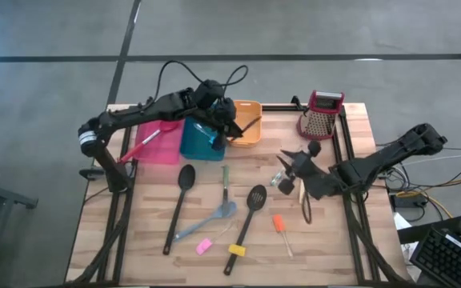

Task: Pick & Place Kitchen Items
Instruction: Put the silver knife into the yellow bin

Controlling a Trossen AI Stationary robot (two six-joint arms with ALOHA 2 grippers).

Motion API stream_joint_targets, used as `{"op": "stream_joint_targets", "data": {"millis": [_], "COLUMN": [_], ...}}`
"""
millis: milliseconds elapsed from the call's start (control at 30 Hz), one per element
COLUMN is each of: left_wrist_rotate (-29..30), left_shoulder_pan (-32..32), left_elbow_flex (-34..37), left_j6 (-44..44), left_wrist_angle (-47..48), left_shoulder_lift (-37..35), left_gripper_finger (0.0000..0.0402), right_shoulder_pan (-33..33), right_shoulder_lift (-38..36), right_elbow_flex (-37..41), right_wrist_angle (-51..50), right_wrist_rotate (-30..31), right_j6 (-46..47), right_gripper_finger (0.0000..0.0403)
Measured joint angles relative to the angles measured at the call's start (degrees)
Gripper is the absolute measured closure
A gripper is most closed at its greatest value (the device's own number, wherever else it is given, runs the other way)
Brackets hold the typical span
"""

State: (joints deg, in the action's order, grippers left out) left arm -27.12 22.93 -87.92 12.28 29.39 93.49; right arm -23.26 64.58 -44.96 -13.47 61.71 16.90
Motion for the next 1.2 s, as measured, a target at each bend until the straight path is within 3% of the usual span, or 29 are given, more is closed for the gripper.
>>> {"op": "stream_joint_targets", "data": {"millis": [200,333,433,567,833,1200], "left_wrist_rotate": [-6.14,-18.30,-24.27,-25.65,-27.02,-25.01], "left_shoulder_pan": [-3.27,-4.34,-5.15,-6.44,-6.99,-7.03], "left_elbow_flex": [0.00,0.09,0.15,1.44,4.79,4.74], "left_j6": [1.71,3.96,4.36,2.99,-1.74,-3.79], "left_wrist_angle": [-9.17,-11.34,-14.53,-20.68,-31.52,-33.06], "left_shoulder_lift": [-0.07,-0.07,-0.11,-0.13,-0.13,-0.13], "left_gripper_finger": [0.0365,0.0365,0.0365,0.0365,0.0365,0.0365], "right_shoulder_pan": [-4.79,-7.74,-8.27,-7.68,-3.47,3.02], "right_shoulder_lift": [-0.13,-0.09,-0.08,-0.07,2.52,8.63], "right_elbow_flex": [6.92,13.08,17.59,20.63,18.24,11.70], "right_wrist_angle": [14.99,31.44,45.94,59.94,62.18,62.31], "right_wrist_rotate": [-0.04,-1.59,-7.67,-17.21,-18.11,-20.53], "right_j6": [-7.24,-15.73,-20.71,-26.12,-30.01,-30.40], "right_gripper_finger": [0.0310,0.0295,0.0279,0.0254,0.0199,0.0152]}}
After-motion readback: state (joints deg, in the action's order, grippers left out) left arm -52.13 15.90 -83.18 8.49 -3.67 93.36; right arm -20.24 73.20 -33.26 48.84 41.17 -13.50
